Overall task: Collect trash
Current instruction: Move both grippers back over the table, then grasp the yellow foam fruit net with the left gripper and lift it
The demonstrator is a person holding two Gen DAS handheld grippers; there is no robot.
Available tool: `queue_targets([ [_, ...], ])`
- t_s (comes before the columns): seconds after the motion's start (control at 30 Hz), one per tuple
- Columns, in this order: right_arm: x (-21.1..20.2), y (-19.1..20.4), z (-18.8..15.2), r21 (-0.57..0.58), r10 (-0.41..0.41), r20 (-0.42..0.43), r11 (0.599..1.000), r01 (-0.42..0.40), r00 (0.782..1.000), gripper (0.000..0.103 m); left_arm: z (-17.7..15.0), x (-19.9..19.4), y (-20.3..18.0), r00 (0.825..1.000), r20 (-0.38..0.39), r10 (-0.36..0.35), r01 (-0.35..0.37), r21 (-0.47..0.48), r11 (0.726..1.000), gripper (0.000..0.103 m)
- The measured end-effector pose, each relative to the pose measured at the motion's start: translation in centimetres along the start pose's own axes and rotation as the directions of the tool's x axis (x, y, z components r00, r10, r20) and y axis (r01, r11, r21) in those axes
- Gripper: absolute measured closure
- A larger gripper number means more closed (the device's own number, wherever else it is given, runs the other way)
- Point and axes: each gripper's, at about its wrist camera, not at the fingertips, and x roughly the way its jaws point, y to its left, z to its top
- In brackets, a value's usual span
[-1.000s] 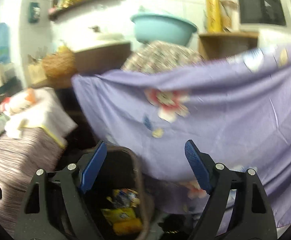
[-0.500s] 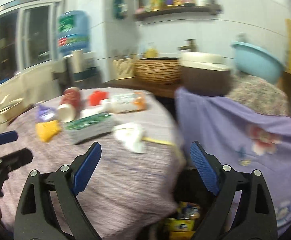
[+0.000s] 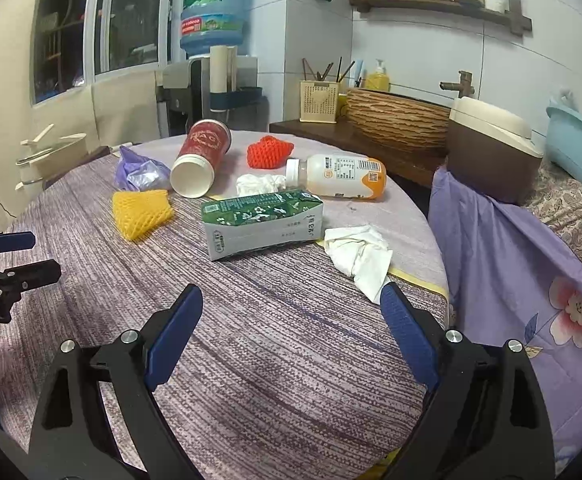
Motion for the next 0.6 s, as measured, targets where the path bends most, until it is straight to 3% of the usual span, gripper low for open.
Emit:
queue_targets([
  [0.27, 2.4, -2.0, 0.7, 0.01, -0.045, -0.049, 0.999, 0.045, 0.998, 0.014, 2.7, 4.1, 0.9, 0.997, -0.073, -0.015, 0.015, -0.005, 1.0, 0.005],
  [0.5, 3.0, -2.7, 0.4, 0.02, -0.056, -0.071, 0.998, 0.058, 0.996, 0.014, 5.4, 8.7, 0.5, 0.991, -0.116, 0.068, -0.061, 0.06, 0.996, 0.006],
  [0.6, 3.2, -2.7, 0.3, 0.016, -0.055, -0.076, 0.998, 0.056, 0.996, 0.014, 6.0, 10.3, 0.1, 0.986, -0.138, 0.098, -0.086, 0.087, 0.992, 0.015],
])
